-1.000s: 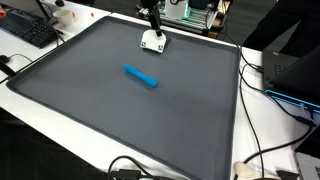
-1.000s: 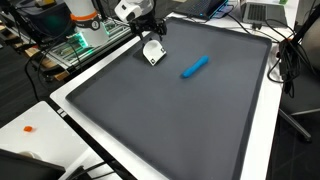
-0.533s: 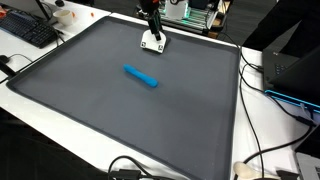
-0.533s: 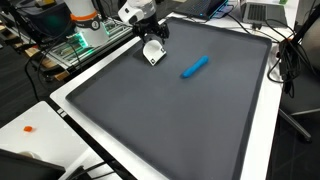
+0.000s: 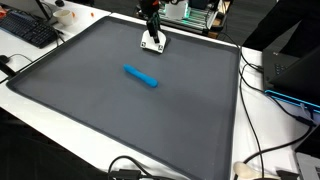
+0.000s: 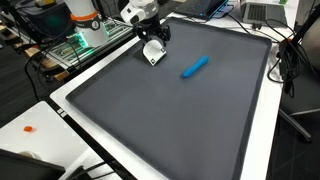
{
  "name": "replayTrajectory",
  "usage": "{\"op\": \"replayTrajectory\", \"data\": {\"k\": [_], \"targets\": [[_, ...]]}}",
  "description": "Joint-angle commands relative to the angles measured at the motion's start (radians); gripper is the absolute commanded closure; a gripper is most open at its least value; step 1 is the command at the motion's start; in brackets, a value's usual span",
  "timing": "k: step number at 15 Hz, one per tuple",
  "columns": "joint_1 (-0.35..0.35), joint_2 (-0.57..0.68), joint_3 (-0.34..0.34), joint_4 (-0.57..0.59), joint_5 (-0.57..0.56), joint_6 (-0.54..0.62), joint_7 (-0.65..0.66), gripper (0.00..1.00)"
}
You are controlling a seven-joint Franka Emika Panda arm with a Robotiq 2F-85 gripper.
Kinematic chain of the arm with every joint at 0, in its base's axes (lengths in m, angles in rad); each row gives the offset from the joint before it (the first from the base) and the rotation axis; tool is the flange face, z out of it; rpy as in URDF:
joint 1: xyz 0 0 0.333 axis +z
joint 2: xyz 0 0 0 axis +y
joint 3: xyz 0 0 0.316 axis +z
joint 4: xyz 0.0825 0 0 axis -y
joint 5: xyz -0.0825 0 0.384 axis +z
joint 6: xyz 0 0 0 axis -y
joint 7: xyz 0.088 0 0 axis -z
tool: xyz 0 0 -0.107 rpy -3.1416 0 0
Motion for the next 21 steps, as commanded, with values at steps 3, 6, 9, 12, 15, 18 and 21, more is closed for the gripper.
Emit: {"op": "replayTrajectory", "data": {"k": [3,6,9,12,15,18,21], "targets": [[0.013,0.005,0.003,-0.011,0.011,0.051,0.038,0.48],[0.014,0.004,0.003,-0.013,0.016,0.057,0.047,0.70],[0.014,0.004,0.003,-0.012,0.017,0.068,0.058,0.94],[0.014,0.003,0.002,-0.007,0.015,0.080,0.071,1.00],[0.013,-0.005,0.001,-0.009,0.013,0.075,0.079,0.99],[0.011,-0.035,0.000,-0.013,0.008,0.059,0.073,0.99],[0.010,-0.068,-0.001,-0.011,-0.015,0.045,0.081,0.99]]}}
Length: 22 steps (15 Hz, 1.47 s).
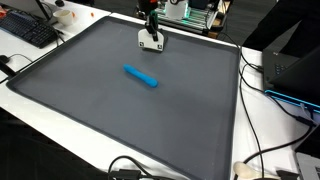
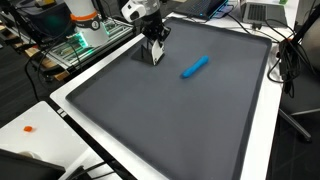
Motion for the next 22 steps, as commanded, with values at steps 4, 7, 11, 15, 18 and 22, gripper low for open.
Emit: {"op": "replayTrajectory", "data": {"k": [4,7,11,15,18,22], "targets": [[-0.002,-0.087,-0.001,0.021,-0.090,-0.081,0.004,0.99],[0.000,-0.082,0.006,0.094,-0.179,-0.177,-0.020,0.99],[0.013,-0.019,0.022,0.243,-0.272,-0.329,-0.082,0.99],[0.032,0.067,0.041,0.393,-0.363,-0.462,-0.163,0.99],[0.053,0.150,0.050,0.499,-0.425,-0.502,-0.246,0.99],[0.082,0.252,0.044,0.630,-0.525,-0.533,-0.371,0.99]]}}
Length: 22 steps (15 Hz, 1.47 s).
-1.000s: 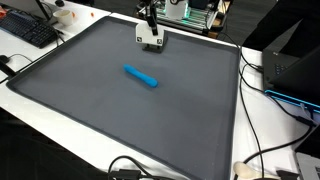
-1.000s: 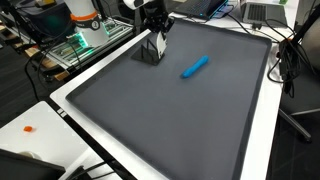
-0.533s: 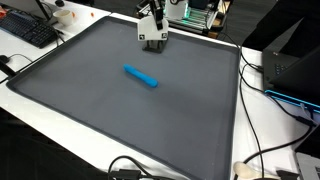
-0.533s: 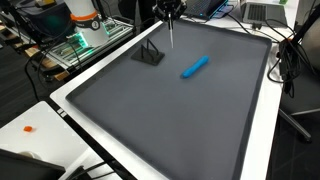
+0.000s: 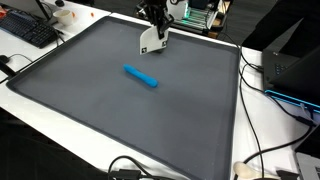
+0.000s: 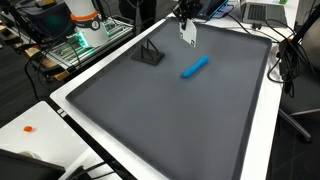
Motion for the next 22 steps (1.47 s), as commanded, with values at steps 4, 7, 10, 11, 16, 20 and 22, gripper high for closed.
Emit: {"op": "replayTrajectory", "data": {"k": [4,7,10,11,16,20,22], "targets": [[0.039,0.177,-0.012,0.221,-0.128,-0.055,-0.219,0.99],[0.050,0.250,-0.018,0.297,-0.146,-0.065,-0.284,0.99],[0.059,0.314,-0.023,0.365,-0.145,-0.098,-0.323,0.99],[0.065,0.333,-0.027,0.386,-0.149,-0.111,-0.321,0.99],[0.086,0.405,-0.041,0.474,-0.164,-0.165,-0.319,0.99],[0.101,0.446,-0.051,0.529,-0.176,-0.200,-0.318,0.99],[0.105,0.463,-0.054,0.551,-0.180,-0.212,-0.319,0.99]]}}
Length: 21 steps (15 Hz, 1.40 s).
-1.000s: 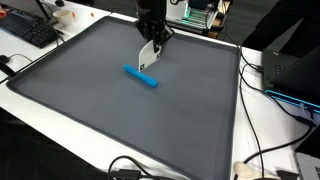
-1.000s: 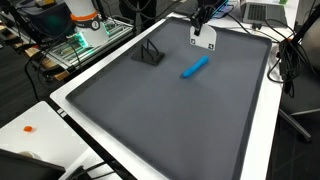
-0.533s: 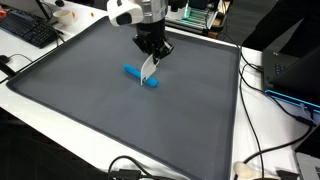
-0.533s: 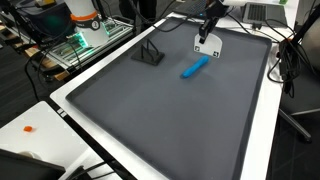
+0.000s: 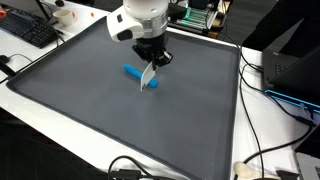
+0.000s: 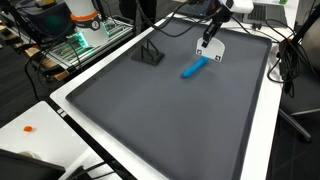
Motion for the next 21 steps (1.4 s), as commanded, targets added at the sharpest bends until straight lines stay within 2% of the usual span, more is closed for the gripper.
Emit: {"op": "replayTrajectory", "data": {"k": [1,11,21], "targets": [[0.025,0.044,-0.021,0.061,-0.029,-0.045,-0.005,0.99],[0.038,0.107,-0.038,0.124,-0.035,-0.080,-0.002,0.99],[0.035,0.132,-0.046,0.123,-0.033,-0.080,-0.005,0.99]]}}
